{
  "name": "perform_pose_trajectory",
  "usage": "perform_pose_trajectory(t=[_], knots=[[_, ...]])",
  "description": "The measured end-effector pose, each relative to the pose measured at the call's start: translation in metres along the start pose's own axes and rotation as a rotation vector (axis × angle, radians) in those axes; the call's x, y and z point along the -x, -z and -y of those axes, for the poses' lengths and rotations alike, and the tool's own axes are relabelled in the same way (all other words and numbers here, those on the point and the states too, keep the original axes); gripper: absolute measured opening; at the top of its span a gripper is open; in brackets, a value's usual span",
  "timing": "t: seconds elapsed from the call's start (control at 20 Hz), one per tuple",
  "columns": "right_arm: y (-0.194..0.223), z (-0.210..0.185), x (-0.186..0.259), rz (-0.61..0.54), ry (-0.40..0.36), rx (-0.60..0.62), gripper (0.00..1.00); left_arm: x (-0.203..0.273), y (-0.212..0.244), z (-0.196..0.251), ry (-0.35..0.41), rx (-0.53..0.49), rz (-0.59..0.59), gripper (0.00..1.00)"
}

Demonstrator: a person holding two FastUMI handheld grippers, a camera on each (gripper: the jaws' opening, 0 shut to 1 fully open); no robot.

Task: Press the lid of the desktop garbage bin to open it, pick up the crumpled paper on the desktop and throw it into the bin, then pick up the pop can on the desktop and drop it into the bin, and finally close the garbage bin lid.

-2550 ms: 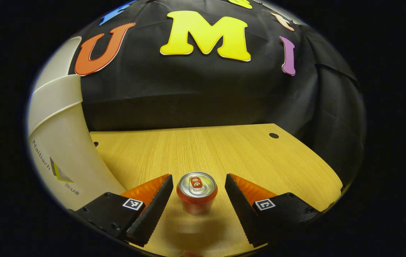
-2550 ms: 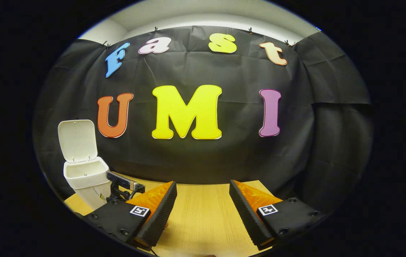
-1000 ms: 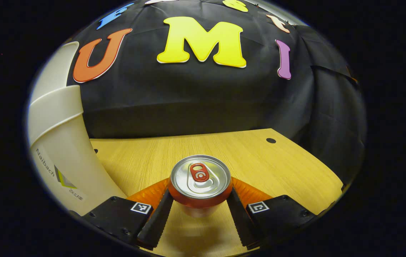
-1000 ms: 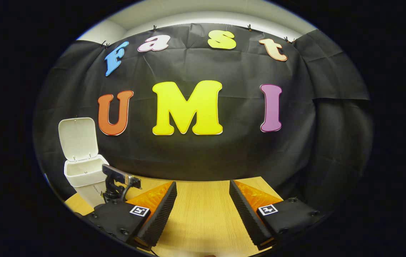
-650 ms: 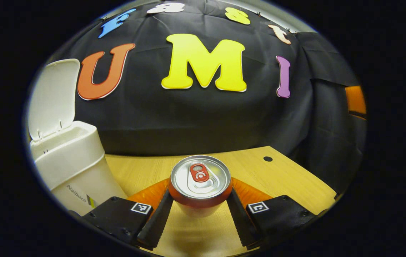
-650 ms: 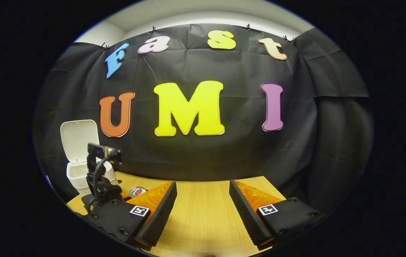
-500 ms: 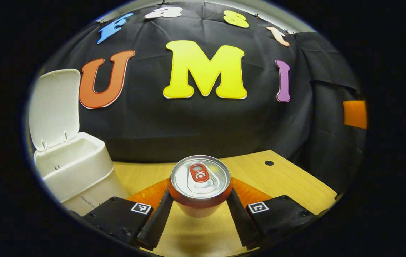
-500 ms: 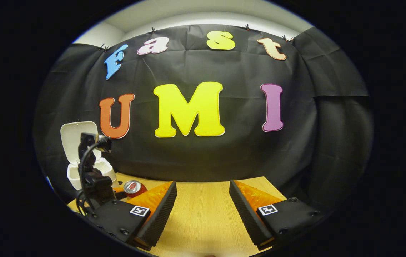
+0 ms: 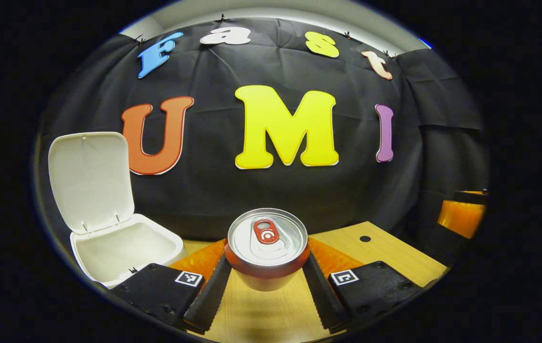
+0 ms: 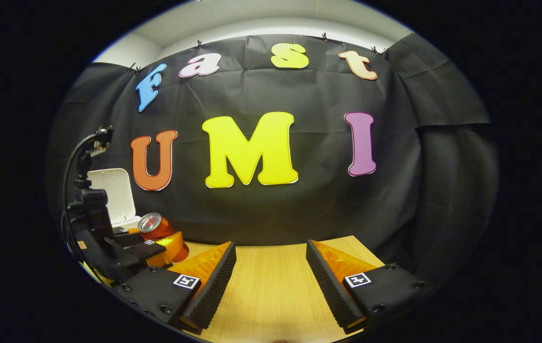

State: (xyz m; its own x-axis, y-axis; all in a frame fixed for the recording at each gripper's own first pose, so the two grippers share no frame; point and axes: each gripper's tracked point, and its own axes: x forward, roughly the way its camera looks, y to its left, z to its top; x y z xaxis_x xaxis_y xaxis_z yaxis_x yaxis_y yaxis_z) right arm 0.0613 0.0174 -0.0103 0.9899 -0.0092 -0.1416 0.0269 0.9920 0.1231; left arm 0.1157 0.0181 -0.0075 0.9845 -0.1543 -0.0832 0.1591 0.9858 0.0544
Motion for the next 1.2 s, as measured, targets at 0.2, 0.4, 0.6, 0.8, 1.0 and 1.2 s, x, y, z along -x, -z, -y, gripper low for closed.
perform_pose_trajectory(t=[0.2, 0.4, 0.6, 0.8, 1.0, 1.2], knots=[[-0.002, -0.002, 0.0, 0.004, -0.001, -0.005, 0.93, 0.005, -0.018, -0.012, -0.029, -0.01, 0.038, 0.82], [-0.003, -0.005, 0.0, 0.008, -0.001, -0.007, 0.93, 0.01, -0.04, -0.038, -0.093, -0.025, 0.097, 0.82], [-0.003, -0.009, 0.0, 0.009, -0.004, -0.007, 0.94, 0.016, -0.054, -0.074, -0.184, -0.064, 0.139, 0.82], [-0.004, -0.017, -0.002, 0.008, -0.013, 0.002, 0.93, 0.025, -0.054, -0.114, -0.294, -0.097, 0.15, 0.82], [-0.001, -0.026, -0.004, 0.0, -0.027, 0.006, 0.94, 0.033, -0.045, -0.147, -0.37, -0.102, 0.12, 0.82], [0.0, -0.033, -0.007, -0.001, -0.037, 0.011, 0.93, 0.038, -0.03, -0.177, -0.429, -0.093, 0.077, 0.82]])
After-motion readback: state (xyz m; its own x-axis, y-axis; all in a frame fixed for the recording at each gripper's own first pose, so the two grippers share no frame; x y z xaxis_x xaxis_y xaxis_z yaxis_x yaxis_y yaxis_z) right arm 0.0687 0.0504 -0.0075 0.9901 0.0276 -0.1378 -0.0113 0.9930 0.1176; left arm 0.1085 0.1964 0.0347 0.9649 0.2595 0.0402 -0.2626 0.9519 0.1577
